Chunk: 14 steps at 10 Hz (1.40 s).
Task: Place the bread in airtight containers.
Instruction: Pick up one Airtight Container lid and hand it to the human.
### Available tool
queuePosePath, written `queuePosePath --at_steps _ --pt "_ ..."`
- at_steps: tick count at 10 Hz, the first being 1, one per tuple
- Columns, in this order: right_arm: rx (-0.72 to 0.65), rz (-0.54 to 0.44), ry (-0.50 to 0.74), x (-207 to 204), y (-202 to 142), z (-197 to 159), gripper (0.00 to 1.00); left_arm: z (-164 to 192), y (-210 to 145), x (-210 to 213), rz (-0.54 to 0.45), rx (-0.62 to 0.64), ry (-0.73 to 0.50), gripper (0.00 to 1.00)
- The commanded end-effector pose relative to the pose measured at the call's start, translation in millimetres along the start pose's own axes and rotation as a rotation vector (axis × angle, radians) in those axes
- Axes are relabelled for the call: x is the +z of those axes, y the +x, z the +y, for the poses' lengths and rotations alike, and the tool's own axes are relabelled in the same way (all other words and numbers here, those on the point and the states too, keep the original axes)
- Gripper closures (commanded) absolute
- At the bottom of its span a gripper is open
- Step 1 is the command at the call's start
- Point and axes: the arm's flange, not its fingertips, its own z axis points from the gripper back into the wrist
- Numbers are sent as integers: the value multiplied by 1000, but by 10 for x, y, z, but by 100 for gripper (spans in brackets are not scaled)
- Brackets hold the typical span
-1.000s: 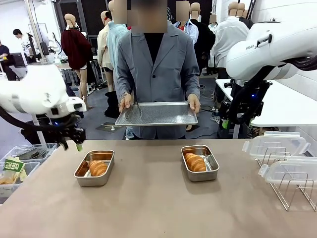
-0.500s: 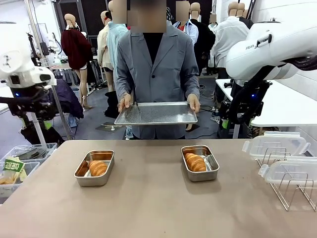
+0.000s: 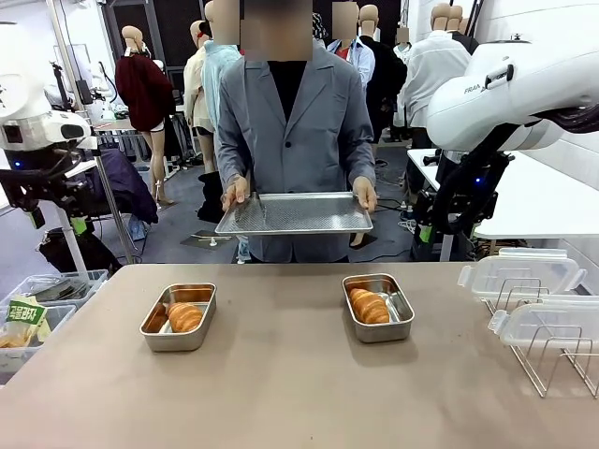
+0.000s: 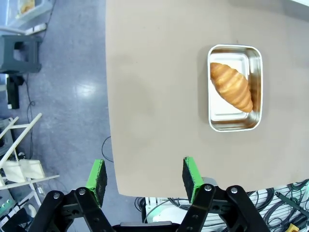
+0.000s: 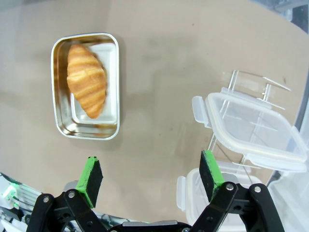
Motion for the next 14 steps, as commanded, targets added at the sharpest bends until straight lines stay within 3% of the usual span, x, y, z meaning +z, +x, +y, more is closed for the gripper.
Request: queuePosePath --at_steps 1,14 --pt "-8 1 18 -12 -6 11 0 -27 10 -39 -7 16 12 19" --pt "-8 1 18 -12 -6 11 0 -27 10 -39 -7 16 12 19"
